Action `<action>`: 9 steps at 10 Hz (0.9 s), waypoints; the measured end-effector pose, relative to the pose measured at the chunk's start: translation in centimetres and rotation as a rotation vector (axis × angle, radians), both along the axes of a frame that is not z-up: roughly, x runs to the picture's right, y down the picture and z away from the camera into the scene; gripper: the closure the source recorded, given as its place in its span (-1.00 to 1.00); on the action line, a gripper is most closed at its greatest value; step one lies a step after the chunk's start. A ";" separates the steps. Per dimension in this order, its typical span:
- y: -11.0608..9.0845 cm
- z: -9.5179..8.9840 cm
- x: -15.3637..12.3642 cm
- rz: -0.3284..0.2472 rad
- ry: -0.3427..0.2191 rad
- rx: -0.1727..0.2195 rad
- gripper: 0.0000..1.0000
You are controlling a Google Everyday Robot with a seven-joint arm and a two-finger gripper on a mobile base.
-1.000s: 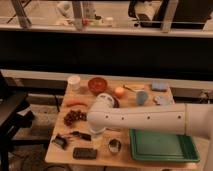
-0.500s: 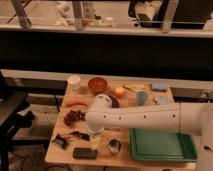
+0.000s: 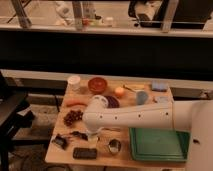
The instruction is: Place brush in plastic cup
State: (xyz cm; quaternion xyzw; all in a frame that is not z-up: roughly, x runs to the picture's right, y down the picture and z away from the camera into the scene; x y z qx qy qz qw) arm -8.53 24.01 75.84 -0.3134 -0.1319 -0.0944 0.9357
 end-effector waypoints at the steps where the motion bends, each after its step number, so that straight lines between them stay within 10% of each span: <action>1: 0.0 0.2 0.1 0.004 0.010 0.000 -0.17; 9: 0.7 1.6 0.6 0.027 0.064 -0.022 -0.17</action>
